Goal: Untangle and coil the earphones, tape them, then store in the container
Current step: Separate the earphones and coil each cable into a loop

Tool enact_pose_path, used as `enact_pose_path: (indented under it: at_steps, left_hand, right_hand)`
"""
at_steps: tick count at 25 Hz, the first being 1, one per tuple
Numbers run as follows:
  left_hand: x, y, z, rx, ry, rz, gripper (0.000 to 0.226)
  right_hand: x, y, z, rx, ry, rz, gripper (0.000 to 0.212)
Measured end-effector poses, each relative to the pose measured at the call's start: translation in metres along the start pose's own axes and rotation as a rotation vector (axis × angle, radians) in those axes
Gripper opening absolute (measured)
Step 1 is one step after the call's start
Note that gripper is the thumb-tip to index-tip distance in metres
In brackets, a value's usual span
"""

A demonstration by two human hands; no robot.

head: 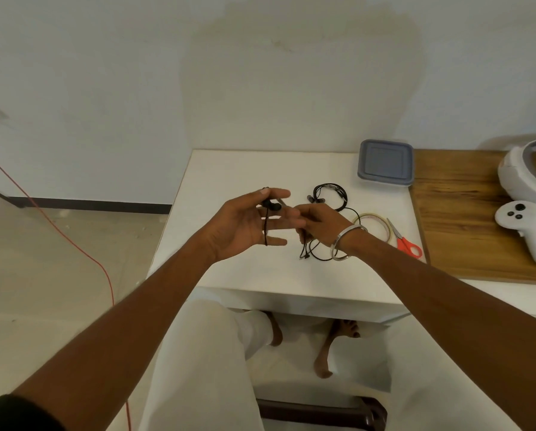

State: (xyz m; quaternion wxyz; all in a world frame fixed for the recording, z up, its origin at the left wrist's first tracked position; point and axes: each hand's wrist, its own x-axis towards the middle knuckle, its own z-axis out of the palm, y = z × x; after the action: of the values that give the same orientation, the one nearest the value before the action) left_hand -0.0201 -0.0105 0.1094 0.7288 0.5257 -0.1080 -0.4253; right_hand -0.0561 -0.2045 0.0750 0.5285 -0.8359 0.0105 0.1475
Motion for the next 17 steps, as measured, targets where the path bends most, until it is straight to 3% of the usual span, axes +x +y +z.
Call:
enact_pose_path:
  at_steps: [10, 13, 17]
  left_hand:
    - [0.009, 0.006, 0.007, -0.209, 0.092, 0.136, 0.034]
    - [0.013, 0.006, 0.008, -0.108, 0.146, 0.161, 0.035]
    - [0.016, 0.005, 0.004, 0.195, 0.252, 0.135, 0.035]
  right_hand:
    - [0.005, 0.018, 0.026, 0.004, -0.141, 0.083, 0.028]
    - [0.004, 0.015, 0.033, -0.093, -0.224, 0.094, 0.032]
    - [0.002, 0.008, 0.034, -0.200, -0.327, 0.023, 0.032]
